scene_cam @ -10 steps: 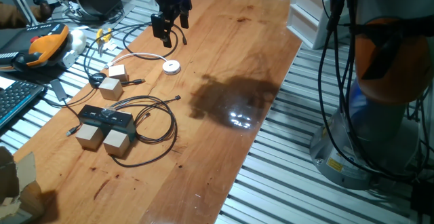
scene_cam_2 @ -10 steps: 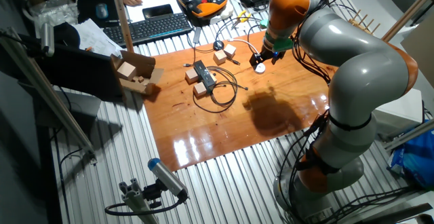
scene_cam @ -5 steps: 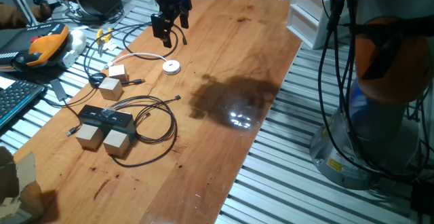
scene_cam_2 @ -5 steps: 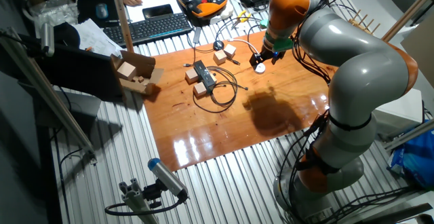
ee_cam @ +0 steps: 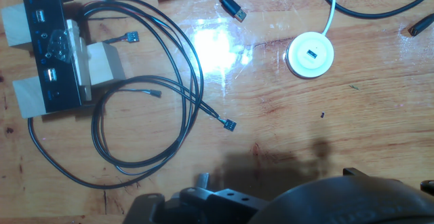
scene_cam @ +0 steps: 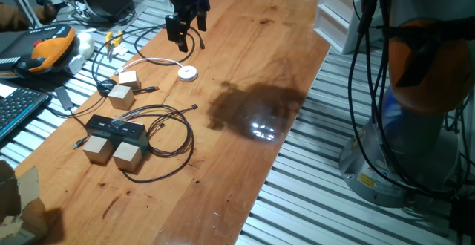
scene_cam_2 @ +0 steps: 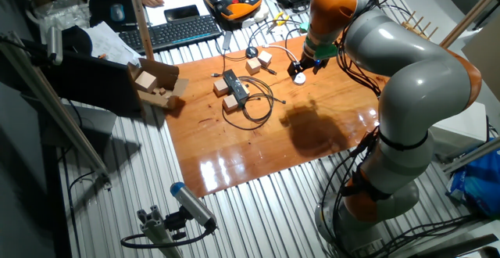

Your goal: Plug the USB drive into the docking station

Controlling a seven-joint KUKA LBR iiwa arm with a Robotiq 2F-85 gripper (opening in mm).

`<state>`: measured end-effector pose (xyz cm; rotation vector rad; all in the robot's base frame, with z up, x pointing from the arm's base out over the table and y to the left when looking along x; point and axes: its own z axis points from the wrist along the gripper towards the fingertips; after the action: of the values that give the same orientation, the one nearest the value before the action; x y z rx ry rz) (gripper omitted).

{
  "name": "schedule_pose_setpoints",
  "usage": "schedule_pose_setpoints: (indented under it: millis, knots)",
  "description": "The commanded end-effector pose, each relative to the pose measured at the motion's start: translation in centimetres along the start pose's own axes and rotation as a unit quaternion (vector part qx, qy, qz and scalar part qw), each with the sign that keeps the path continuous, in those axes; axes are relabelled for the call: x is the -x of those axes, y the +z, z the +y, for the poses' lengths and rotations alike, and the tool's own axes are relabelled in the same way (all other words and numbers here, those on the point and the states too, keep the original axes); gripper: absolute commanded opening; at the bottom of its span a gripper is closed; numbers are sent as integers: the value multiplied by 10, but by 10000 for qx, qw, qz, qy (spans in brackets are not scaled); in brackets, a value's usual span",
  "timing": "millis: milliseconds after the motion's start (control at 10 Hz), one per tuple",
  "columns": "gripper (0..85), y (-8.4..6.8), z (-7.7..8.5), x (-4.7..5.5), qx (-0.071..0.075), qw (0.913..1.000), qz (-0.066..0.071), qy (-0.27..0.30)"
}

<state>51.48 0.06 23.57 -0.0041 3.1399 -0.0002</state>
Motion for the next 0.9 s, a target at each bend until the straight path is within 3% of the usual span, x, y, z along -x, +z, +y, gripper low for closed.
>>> schedule_pose_setpoints:
  millis: [0,400,500,800]
  knots:
    - [0,0,0,0,87,9758,1350,-1716]
    - [0,0,0,0,84,9760,1328,-1724]
    - [0,-1,0,-3,79,9779,1182,-1725]
    - [0,-1,-1,-3,78,9789,1158,-1682]
